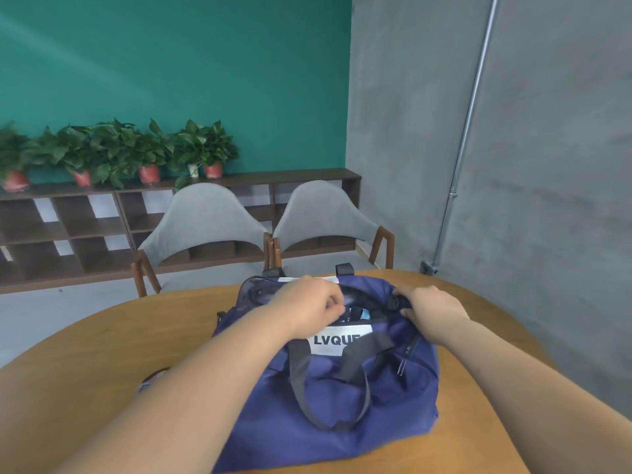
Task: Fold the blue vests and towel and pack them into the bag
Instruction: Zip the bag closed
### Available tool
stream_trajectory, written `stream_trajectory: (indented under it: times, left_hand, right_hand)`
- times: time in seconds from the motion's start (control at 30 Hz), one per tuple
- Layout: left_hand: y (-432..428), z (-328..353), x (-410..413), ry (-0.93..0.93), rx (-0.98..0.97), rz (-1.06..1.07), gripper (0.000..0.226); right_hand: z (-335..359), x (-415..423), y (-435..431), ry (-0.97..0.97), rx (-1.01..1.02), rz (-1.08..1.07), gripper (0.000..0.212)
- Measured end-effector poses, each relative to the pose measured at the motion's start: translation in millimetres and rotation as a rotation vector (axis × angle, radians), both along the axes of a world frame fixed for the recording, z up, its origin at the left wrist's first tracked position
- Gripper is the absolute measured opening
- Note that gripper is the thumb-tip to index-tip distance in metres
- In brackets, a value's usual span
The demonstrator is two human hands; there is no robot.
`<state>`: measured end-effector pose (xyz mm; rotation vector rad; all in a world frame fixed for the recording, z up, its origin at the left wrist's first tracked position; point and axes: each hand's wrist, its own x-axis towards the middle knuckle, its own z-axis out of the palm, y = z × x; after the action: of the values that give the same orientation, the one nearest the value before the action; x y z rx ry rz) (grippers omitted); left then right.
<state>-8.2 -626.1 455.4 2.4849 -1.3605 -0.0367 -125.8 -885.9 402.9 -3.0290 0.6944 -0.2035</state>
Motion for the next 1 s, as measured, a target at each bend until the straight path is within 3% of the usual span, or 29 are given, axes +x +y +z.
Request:
stream_trajectory:
  times: [0.1,0.23,0.33,0.43,0.57,0.7,0.77,0.87,1.0]
  left_hand:
    - [-36,-14,-26,0.210,0.021,-0.017,0.033]
    - [-66,-31,-44,0.209,0.091,0.023,0.061]
    - [-72,-36,-47,0.253,0.055,-0.007,0.044]
    - [-71,-37,-48,0.270,-0.141,-0.048,0.020]
    - [-64,-20,-47,0.127,-0.478,-0.015,0.025]
    - [-57,-14,-37,0.146,-0.461,0.032,0.023]
    - [-54,-16,-34,0.227,-0.411,0.073,0.019]
    - [-52,-16,-37,0.312,-0.326,0.119,0.009]
    - [-49,-15,-38,0.362,-0.237,0.133,0.011]
  right_hand:
    - [-4,-9,-3,-0.093,0.028,0.022,0.037]
    - [-10,-22,-7,-0.263,0.229,0.111,0.032]
    - [-14,-31,-11,-0.369,0.413,0.126,0.026]
    - [-21,-35,-18,-0.433,0.519,0.087,0.027]
    - [-23,-28,-22,-0.486,0.592,0.040,0.023]
    - [-3,-16,-6,-0.596,0.519,0.118,0.036]
    - [9,-11,-1,-0.573,0.482,0.171,0.041]
    - [18,-9,0,-0.360,0.460,0.253,0.051]
    - [17,-5,-3,-0.253,0.383,0.261,0.046]
